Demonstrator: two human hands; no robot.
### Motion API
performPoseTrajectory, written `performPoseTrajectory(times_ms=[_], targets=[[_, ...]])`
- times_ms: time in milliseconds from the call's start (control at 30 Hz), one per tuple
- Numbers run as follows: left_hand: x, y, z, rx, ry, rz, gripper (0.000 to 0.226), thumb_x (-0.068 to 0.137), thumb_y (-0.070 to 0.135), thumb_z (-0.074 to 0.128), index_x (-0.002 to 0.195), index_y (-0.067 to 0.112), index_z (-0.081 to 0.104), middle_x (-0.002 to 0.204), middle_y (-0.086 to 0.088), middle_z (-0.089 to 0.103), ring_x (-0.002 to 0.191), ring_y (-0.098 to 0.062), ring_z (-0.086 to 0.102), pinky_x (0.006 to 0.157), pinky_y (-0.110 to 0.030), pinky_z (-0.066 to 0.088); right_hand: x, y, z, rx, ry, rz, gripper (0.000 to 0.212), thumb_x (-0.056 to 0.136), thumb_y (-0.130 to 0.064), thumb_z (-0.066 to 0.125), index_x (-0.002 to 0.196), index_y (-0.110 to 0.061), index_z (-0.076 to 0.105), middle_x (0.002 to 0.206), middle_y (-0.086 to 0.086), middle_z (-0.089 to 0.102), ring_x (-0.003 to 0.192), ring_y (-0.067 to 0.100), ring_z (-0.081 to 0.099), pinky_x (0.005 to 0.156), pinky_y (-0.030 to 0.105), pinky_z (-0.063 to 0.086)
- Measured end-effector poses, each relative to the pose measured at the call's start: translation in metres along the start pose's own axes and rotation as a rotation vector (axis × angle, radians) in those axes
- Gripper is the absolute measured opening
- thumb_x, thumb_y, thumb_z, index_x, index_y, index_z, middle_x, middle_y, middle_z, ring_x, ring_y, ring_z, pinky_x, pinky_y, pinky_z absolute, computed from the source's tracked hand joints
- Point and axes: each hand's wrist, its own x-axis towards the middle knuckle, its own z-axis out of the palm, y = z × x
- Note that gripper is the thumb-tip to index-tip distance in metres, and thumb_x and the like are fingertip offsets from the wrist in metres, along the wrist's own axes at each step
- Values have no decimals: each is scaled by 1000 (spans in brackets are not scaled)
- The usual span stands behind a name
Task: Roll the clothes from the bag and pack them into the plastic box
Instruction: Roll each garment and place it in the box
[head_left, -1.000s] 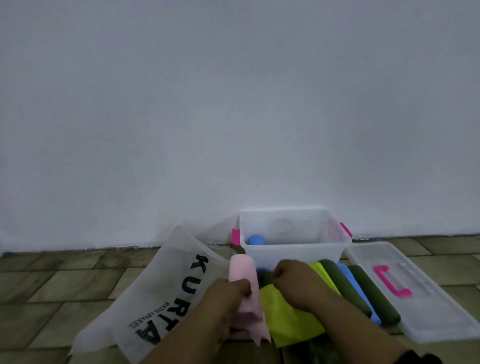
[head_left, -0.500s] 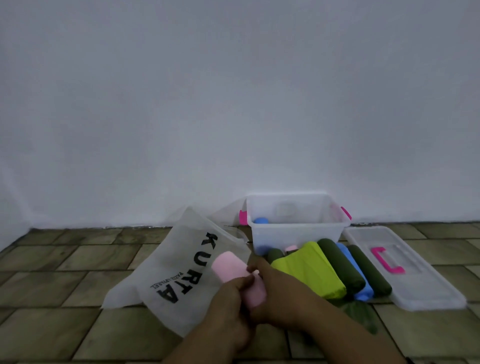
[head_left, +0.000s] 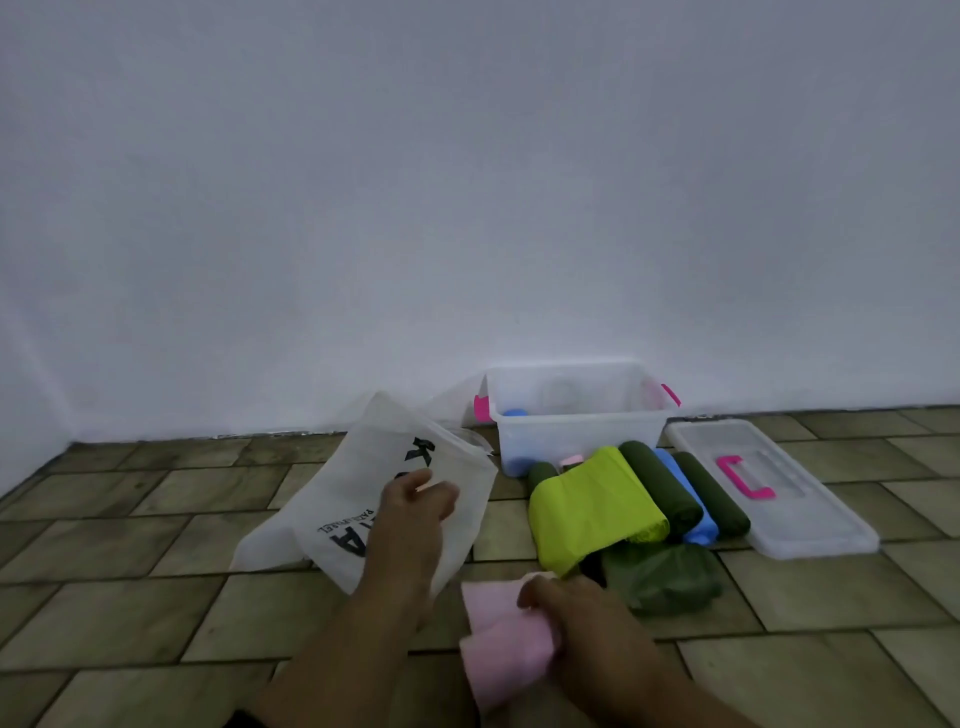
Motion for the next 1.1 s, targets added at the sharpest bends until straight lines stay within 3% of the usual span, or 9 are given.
performPoseTrajectory(times_ms=[67, 167, 233, 333, 500, 667, 833, 1000, 1100], targets=[[-4, -6, -1, 385, -238, 160, 28, 80, 25, 69, 103, 35, 56, 101, 10, 61, 90, -8, 58, 70, -26, 45, -7, 1, 9, -55, -61, 12, 45, 77, -26, 54, 121, -36, 49, 123, -9, 57, 112, 16, 51, 90, 28, 41], [-17, -37, 5, 970, -661, 172, 43, 76, 30, 70, 115, 36, 54, 116, 10, 56, 97, -7, 55, 71, -18, 45, -13, 0, 10, -71, -48, 40, 44, 79, -30, 54, 122, -36, 47, 125, -12, 54, 116, 14, 48, 94, 28, 39], [-25, -59, 7, 1174, -708, 185, 52, 77, 33, 67, 126, 35, 50, 128, 6, 51, 108, -11, 51, 85, -22, 43, -18, -2, 9, -69, -27, 56, 44, 78, -31, 54, 121, -35, 45, 128, -13, 48, 119, 12, 43, 94, 28, 35], [-27, -67, 8, 1212, -697, 192, 51, 81, 38, 62, 130, 32, 49, 132, 1, 51, 112, -14, 50, 87, -23, 38, -26, -8, 12, -109, 17, 49, 45, 77, -33, 50, 121, -34, 42, 131, -12, 41, 122, 12, 38, 96, 28, 35], [-17, -55, 18, 1246, -792, 174, 47, 87, 29, 52, 134, 24, 49, 133, -8, 53, 117, -23, 52, 95, -32, 42, -30, -16, 27, -233, 56, 49, 49, 83, -39, 40, 132, -35, 36, 133, -11, 43, 124, 16, 40, 96, 34, 36], [-17, -52, 21, 1335, -819, 114, 49, 97, 33, 39, 145, 22, 38, 147, -13, 41, 131, -26, 43, 107, -36, 34, -29, -12, 21, -298, 16, 21, 53, 79, -31, 41, 132, -34, 37, 126, -9, 51, 120, 19, 45, 103, 41, 27], [-19, -53, 20, 1364, -818, 131, 44, 101, 32, 30, 143, 22, 39, 146, -11, 42, 130, -24, 42, 109, -35, 32, -31, -13, 13, -339, -31, -4, 56, 76, -19, 47, 129, -28, 36, 118, -4, 57, 113, 22, 50, 111, 49, 18], [-19, -55, 18, 1355, -779, 141, 44, 99, 40, 34, 138, 21, 42, 141, -12, 47, 125, -25, 46, 105, -37, 36, -22, -13, 4, -313, -100, 41, 42, 79, -19, 49, 119, -23, 39, 111, 1, 61, 108, 25, 53, 110, 49, 24], [-17, -56, 15, 1306, -809, 115, 61, 90, 55, 46, 140, 22, 37, 141, -10, 45, 124, -26, 46, 104, -40, 39, -14, -11, -3, -246, -158, 70, 32, 84, -23, 51, 115, -24, 43, 109, 3, 62, 106, 23, 56, 108, 46, 25]])
